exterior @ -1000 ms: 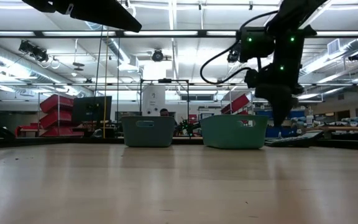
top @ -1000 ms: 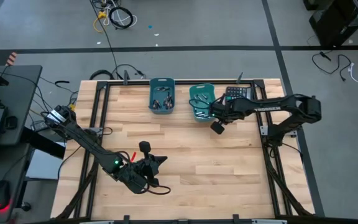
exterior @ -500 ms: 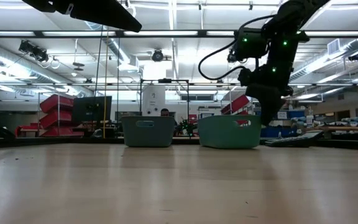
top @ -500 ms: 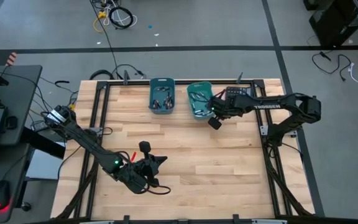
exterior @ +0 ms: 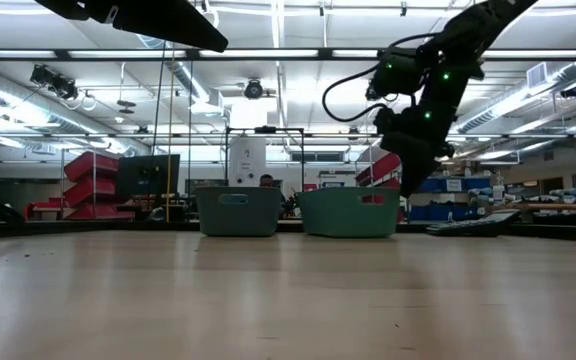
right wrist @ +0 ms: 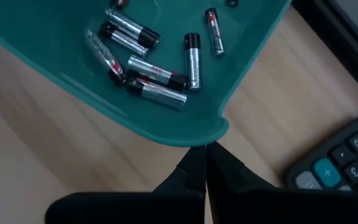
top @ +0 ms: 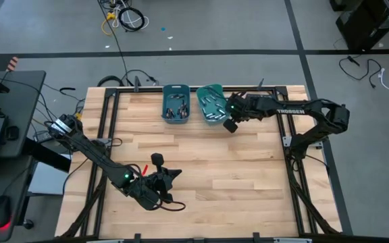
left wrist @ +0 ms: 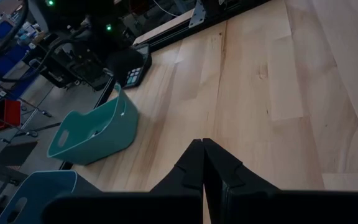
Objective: Sort batteries
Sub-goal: Move all the bins to the top corner of the table
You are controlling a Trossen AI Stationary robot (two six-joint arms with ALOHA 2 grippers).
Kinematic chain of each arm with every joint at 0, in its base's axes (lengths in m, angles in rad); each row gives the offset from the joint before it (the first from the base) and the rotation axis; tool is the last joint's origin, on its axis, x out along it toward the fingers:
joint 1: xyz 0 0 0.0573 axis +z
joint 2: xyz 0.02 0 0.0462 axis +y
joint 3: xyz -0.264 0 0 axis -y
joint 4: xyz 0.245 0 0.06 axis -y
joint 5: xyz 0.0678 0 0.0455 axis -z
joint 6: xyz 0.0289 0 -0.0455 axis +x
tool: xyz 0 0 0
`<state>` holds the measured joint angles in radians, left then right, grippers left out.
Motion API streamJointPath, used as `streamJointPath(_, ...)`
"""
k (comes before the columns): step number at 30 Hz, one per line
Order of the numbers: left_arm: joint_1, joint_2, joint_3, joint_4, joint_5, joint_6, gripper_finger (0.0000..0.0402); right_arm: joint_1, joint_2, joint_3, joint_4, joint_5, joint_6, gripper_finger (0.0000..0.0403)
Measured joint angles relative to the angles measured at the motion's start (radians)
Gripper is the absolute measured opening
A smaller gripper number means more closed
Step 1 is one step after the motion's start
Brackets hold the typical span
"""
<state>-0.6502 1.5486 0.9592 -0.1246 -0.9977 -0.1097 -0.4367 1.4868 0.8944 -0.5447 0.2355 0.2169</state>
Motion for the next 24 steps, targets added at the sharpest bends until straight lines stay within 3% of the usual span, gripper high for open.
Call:
streamJointPath(11,0.0,0.0,0.0,0.014,0.0,-0.003,0.0,-0.03,0.0,0.0,0.003,-0.02,-0.037,0.0)
streamJointPath(16,0.0,0.0,0.0,0.109,0.0,-0.031,0.0,-0.076,0.0,0.0,-0.057,0.01,-0.072,0.0)
streamJointPath(24,0.0,0.043,0.0,0.299,0.0,-0.01,0.0,-0.168,0.0,0.0,-0.052,-0.054,-0.15,0.0)
